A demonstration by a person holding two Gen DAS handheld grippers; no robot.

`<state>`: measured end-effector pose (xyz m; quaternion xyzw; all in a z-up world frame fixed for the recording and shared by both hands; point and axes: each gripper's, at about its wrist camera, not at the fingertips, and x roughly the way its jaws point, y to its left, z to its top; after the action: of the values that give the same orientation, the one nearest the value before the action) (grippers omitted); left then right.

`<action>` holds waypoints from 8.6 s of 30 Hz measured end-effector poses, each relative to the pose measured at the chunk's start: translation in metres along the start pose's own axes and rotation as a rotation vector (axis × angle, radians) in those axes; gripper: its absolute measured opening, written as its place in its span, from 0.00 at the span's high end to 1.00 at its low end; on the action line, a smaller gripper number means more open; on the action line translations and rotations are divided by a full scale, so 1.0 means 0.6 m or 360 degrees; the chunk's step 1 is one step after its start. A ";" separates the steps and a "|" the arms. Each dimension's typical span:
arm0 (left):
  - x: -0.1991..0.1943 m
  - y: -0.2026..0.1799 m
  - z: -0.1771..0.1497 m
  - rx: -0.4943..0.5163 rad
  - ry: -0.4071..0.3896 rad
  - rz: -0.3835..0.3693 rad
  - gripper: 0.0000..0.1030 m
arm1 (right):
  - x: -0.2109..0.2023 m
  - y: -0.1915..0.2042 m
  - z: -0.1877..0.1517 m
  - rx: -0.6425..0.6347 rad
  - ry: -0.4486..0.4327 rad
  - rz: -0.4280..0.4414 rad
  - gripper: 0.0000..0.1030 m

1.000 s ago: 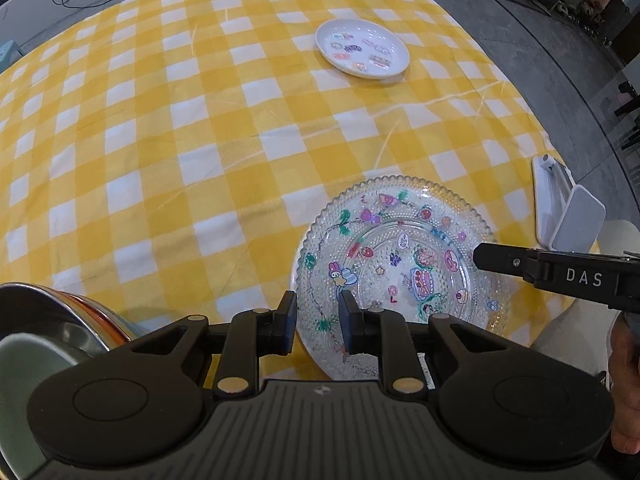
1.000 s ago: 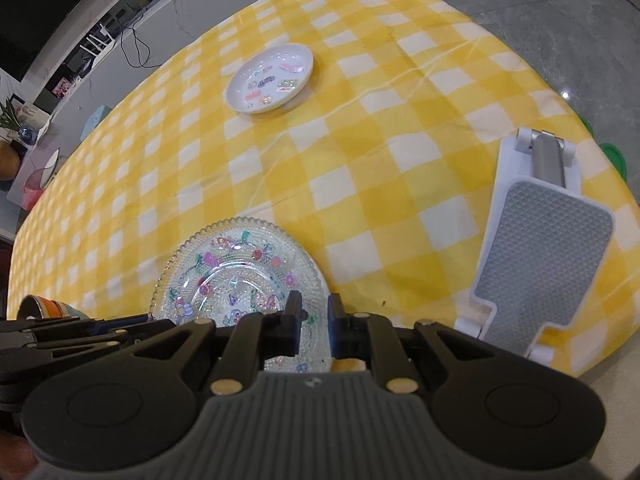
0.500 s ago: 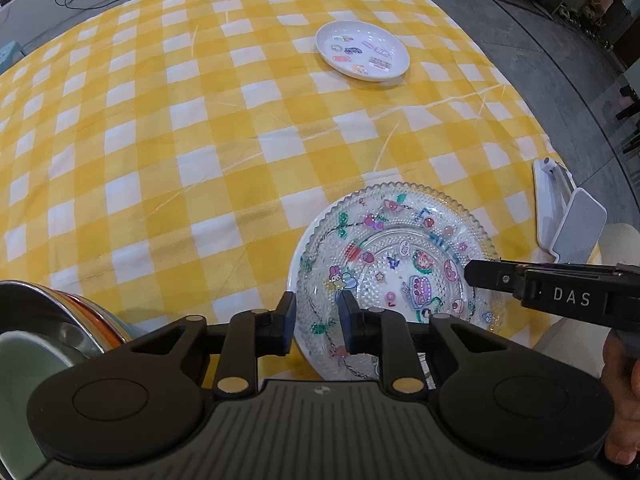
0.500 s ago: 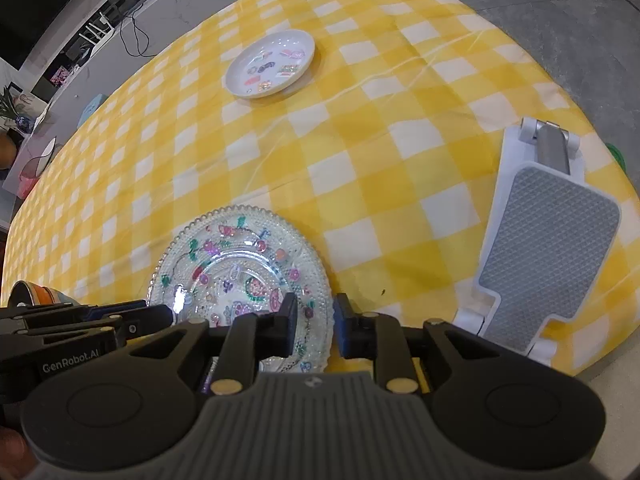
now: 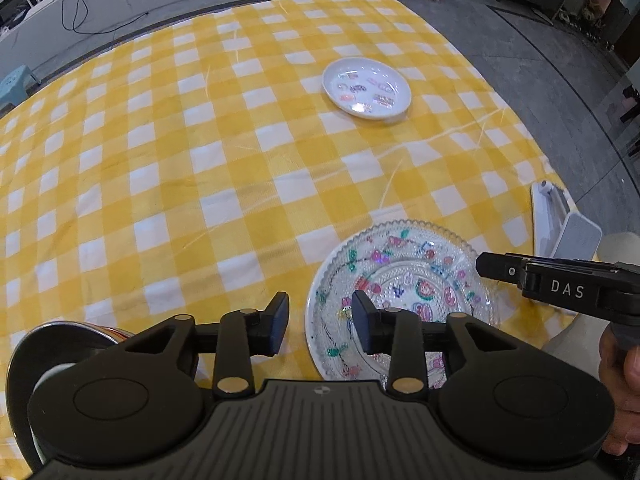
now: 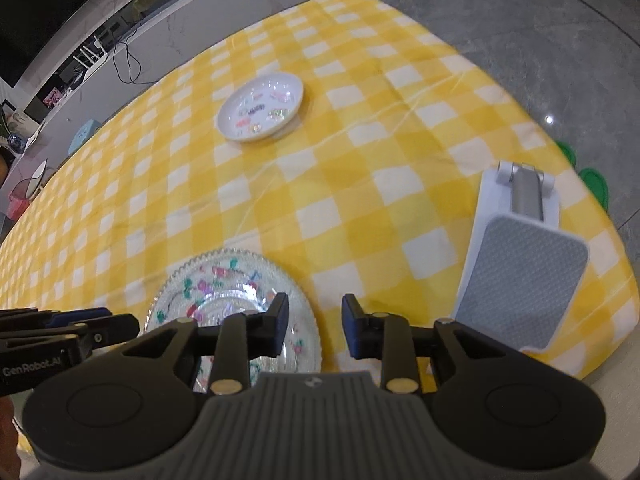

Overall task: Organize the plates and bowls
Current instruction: 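Lower the glass plate and open both tools, then move both tools to the rim of the white sticker plate, then close the left tool on the sticker plate rim while the right tool grips it, then carry the sticker plate with both tools and lower it onto the glass plate, then open both tools to release the sticker plate, then move both tools to the rim of the nested bowl stack, then close the left tool on the bowl stack rim while the right tool grips it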

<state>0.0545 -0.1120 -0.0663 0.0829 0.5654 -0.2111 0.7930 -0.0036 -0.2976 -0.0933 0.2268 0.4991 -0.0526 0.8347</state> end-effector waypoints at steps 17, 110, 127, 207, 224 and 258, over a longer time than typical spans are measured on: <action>-0.022 0.062 0.070 -0.0114 -0.0052 0.0007 0.54 | 0.006 0.063 0.101 0.0049 -0.0150 0.0048 0.67; 0.162 0.031 0.252 -0.0287 -0.0050 -0.0012 0.93 | 0.160 0.037 0.221 0.0187 -0.0196 0.0120 1.00; 0.036 0.013 0.156 -0.0336 -0.0157 -0.0062 0.93 | 0.043 0.026 0.136 0.0243 -0.0260 0.0306 1.00; -0.159 0.336 -0.170 -0.0580 -0.0354 -0.0028 0.26 | -0.056 0.054 -0.047 0.0004 -0.0249 -0.0132 0.57; -0.141 0.333 -0.196 -0.0605 -0.0468 -0.0199 0.19 | -0.062 0.194 -0.080 -0.0268 -0.0255 0.0224 0.35; -0.090 0.312 -0.199 -0.0570 -0.0351 -0.0112 0.17 | 0.035 0.319 -0.139 -0.0149 0.0023 0.0361 0.25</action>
<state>0.0172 0.1134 -0.0774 -0.1029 0.5062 -0.1428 0.8443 -0.0007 -0.0879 -0.0822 0.2429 0.4782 0.0672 0.8413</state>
